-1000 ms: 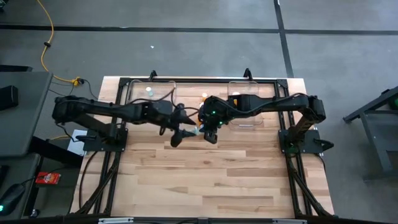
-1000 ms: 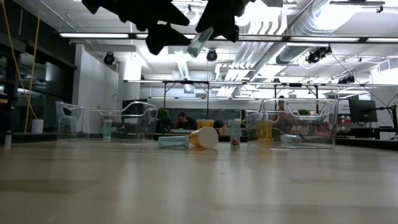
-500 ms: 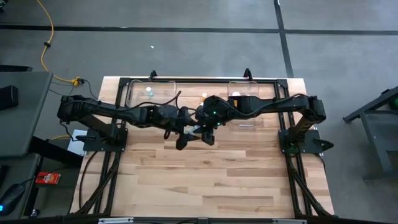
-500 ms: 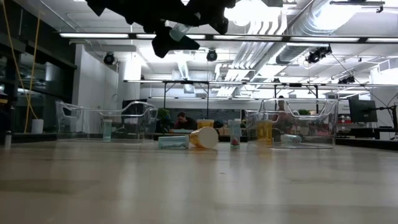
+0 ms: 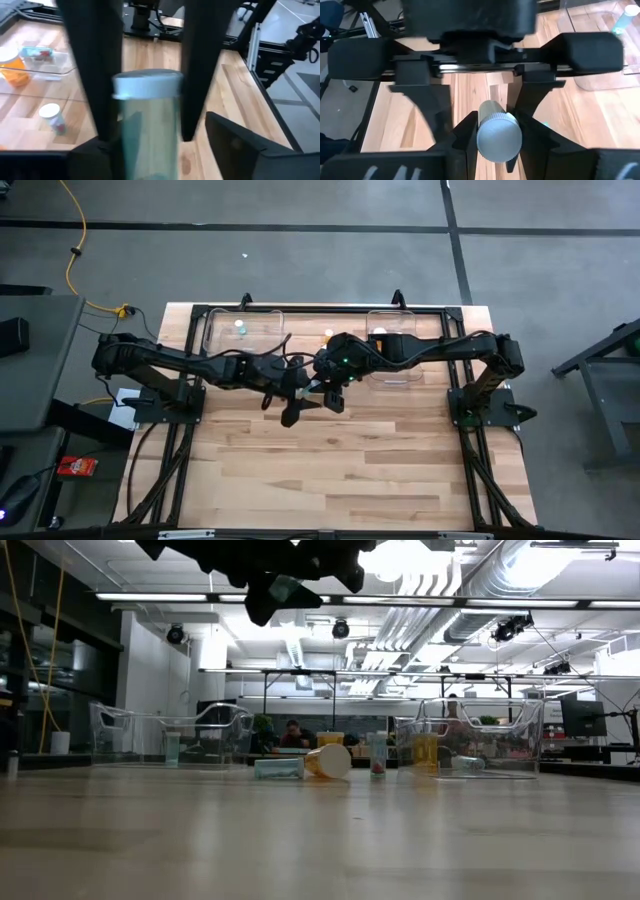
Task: Pick and place medicine bottles into bin by pill shape (circle, oval)
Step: Put the blue tablet bottle into the left transparent bin
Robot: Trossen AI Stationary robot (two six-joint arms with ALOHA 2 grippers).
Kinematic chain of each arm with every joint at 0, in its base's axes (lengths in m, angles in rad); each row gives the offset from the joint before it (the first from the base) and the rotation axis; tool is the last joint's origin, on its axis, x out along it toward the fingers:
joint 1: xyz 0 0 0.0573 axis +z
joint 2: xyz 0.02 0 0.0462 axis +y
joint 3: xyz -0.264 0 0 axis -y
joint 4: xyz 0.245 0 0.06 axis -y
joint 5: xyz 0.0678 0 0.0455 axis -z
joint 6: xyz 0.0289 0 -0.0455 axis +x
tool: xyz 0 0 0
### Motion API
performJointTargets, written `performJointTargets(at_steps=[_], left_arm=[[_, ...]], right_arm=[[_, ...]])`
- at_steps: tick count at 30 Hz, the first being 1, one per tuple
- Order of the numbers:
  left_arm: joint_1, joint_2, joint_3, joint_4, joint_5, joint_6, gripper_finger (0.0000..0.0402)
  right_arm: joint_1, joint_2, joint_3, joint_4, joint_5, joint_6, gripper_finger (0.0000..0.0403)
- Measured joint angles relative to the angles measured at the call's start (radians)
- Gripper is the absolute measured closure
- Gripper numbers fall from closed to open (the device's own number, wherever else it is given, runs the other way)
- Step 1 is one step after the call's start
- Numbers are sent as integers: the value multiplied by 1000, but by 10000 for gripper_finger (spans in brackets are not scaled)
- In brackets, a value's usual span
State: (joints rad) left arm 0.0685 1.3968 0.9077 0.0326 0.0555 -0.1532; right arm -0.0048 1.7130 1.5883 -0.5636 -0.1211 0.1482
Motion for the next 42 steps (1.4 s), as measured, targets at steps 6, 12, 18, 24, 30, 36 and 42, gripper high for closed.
performJointTargets(at_steps=[6,12,18,24,30,36,42], left_arm=[[4,-3,-1,-6,-23,11,274],[4,-3,-1,-8,-26,24,321],[5,-3,-1,-8,-27,22,330],[5,-3,-1,-8,-26,26,325],[4,-4,-1,-8,-24,27,332],[4,-4,-1,-11,-22,27,329],[3,-5,-1,-19,-22,19,329]], right_arm=[[0,0,0,0,-7,0,310],[1,0,0,0,-10,-14,310],[1,0,0,0,-6,-18,310],[0,0,0,0,-7,-18,295],[0,0,0,0,-8,-18,271],[-3,-10,0,-3,-7,-18,246],[-20,-54,0,-2,1,-32,212]])
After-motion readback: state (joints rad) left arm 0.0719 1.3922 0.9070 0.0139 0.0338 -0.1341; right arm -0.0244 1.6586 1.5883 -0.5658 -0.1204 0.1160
